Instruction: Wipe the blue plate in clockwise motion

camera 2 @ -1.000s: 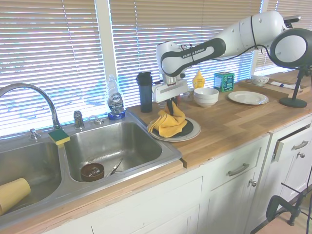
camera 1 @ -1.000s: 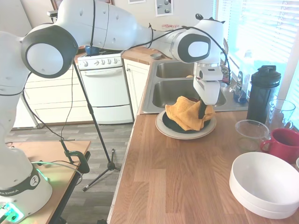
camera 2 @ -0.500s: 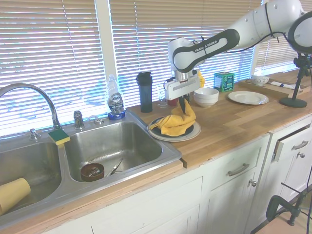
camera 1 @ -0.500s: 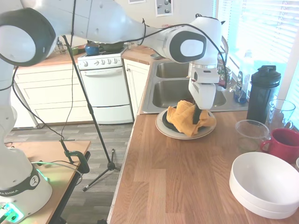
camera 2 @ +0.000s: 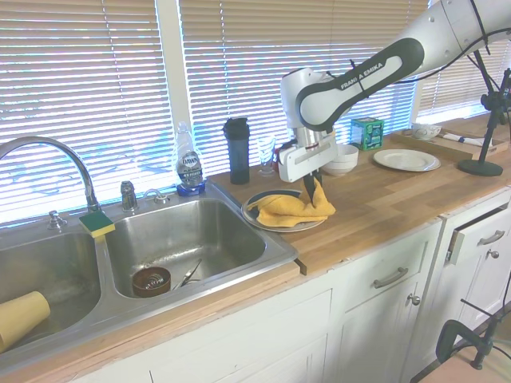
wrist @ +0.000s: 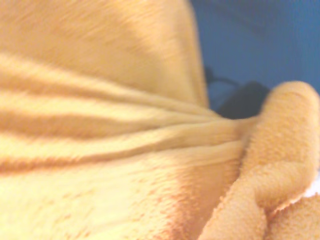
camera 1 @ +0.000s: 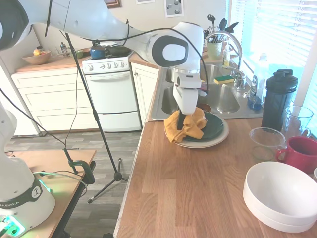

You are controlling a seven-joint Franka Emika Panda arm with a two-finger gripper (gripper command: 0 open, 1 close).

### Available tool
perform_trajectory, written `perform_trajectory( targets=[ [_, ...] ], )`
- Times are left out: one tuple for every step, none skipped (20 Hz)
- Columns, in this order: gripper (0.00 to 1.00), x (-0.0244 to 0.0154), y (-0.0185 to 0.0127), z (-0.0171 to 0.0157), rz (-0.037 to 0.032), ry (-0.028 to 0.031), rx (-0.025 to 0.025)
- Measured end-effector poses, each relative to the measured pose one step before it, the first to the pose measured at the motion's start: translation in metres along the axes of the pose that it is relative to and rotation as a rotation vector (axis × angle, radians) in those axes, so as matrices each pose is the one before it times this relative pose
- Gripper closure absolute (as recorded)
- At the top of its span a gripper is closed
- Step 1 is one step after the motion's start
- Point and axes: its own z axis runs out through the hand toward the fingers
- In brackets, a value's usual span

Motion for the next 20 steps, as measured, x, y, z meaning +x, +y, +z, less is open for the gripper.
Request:
perform_trajectory(
  targets=[
    [1.00,-0.00543,-0.00362,-0.00044,-0.00893,0.00294,0.00472],
    [1.00,-0.00547,-0.00386,-0.00068,-0.00772,0.00338,0.00562],
    [1.00,-0.00455,-0.00393,-0.00057,-0.00663,0.00420,0.00784],
    [1.00,-0.00348,-0.00405,-0.00043,-0.00652,0.00266,0.00686],
    [1.00,-0.00266,-0.00517,-0.00117,-0.00594,0.00158,0.00584],
    [1.00,-0.00171,-0.00532,-0.00072,-0.00519,0.00050,0.00543],
    [1.00,-0.00052,-0.00573,-0.00086,-0.00425,-0.00020,0.00616],
    [1.00,0.00034,-0.00612,-0.00044,-0.00170,-0.00049,0.00567],
    [1.00,0.00111,-0.00634,-0.00099,0.00051,0.00003,0.00633],
    [1.00,0.00206,-0.00621,-0.00095,0.00247,0.00012,0.00676],
    [1.00,0.00274,-0.00608,-0.00068,0.00552,-0.00033,0.00633],
    [1.00,0.00361,-0.00595,-0.00083,0.00742,-0.00058,0.00607],
    [1.00,0.00513,-0.00523,-0.00055,0.00918,-0.00085,0.00452],
    [1.00,0.00702,-0.00469,-0.00043,0.01191,-0.00049,0.00317],
    [1.00,0.00865,-0.00447,-0.00031,0.01454,-0.00023,0.00163],
    [1.00,0.00906,-0.00406,0.00013,0.01278,0.00088,0.00246],
    [1.00,0.01009,-0.00363,0.00027,0.01323,0.00094,0.00069],
    [1.00,0.00999,-0.00310,0.00037,0.01348,0.00084,-0.00074],
    [1.00,0.00963,-0.00278,-0.00050,0.01275,0.00065,0.00029],
    [1.00,0.01005,-0.00185,-0.00042,0.01455,0.00020,-0.00025]
  ],
)
